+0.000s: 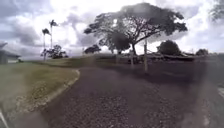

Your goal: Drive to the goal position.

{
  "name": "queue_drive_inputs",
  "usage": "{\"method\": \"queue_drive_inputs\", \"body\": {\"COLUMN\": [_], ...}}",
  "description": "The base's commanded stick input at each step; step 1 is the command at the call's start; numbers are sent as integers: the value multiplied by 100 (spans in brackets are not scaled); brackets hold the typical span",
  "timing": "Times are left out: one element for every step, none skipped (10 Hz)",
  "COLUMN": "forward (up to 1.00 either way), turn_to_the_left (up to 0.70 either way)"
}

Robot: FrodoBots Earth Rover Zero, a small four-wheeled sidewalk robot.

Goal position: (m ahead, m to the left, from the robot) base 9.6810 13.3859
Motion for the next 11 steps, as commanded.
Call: {"method": "queue_drive_inputs", "body": {"forward": [70,70,70,70,70,70,70,70,70,70,70], "turn_to_the_left": [0,0,0,0,0,0,0,0,0,0,0]}}
